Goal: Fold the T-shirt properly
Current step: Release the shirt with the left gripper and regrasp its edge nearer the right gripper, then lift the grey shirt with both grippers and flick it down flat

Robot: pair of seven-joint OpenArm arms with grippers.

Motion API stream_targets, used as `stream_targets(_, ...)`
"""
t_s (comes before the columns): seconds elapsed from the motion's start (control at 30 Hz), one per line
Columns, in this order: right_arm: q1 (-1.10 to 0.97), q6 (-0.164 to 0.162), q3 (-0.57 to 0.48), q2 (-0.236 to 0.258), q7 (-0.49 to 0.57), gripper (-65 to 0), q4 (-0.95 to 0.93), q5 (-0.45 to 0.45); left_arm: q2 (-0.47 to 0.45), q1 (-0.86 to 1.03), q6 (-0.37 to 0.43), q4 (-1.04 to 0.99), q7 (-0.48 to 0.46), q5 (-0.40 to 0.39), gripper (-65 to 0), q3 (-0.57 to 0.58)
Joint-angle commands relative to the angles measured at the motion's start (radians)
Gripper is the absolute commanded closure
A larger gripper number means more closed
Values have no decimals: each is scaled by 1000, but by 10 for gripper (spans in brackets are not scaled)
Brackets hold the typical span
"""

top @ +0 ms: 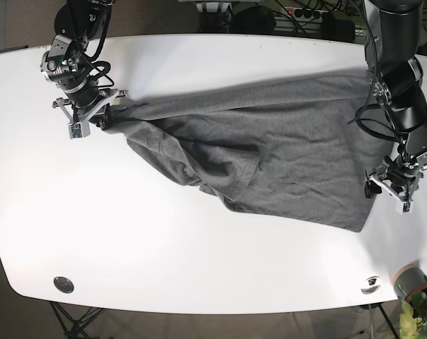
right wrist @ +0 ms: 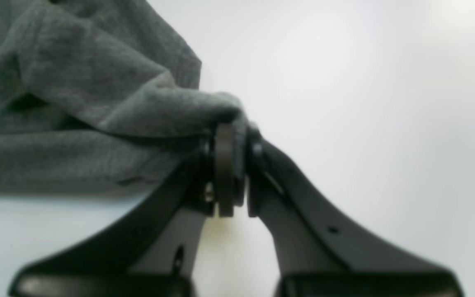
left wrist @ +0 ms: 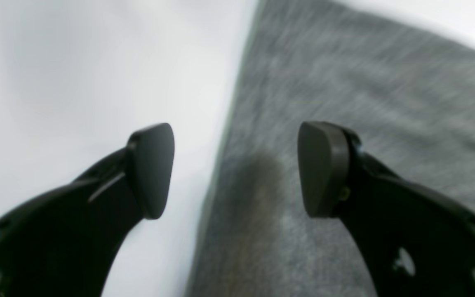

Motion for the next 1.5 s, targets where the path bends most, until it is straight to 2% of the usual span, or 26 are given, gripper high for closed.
stream_targets(0.0,7,0,3,9,24,-22,17,17,-14,-37,-5,-1,-33,-20,-429,4)
stream_targets(0.3,7,0,3,9,24,-22,18,19,12,-31,-15,-27,-4,-18,-432,5)
stream_targets(0.4,7,0,3,9,24,-22,18,19,29,-36,-74,-57,28,-21,-429,4)
stream_targets(0.47,7,0,3,9,24,-22,18,19,32,-36,-123,-70,43,-44,-428,4)
stream_targets(0.6,7,0,3,9,24,-22,20,19,34,-36,-123,-80,109,-99,-425,5)
stream_targets(0.9,26,0,6,9,25,-22,21,19,29,-31,-123,-76,117,-116,-286,5)
stream_targets(1.0,29,0,5,9,25,-22,21,19,29,-30,-123,-71,117,-118,-135,5)
stream_targets(1.07,33,0,3,9,25,-22,23,19,29,-30,-123,-70,116,-118,0,4)
stream_targets(1.17,70,0,3,9,24,-22,18,11,29,-30,-123,-63,114,-121,0,-1)
stream_targets(1.3,93,-4,3,9,21,-22,21,11,35,-5,-123,65,120,-119,0,-61)
stream_targets(1.47,167,-6,8,29,17,-22,20,10,104,44,-123,374,261,-119,0,-107)
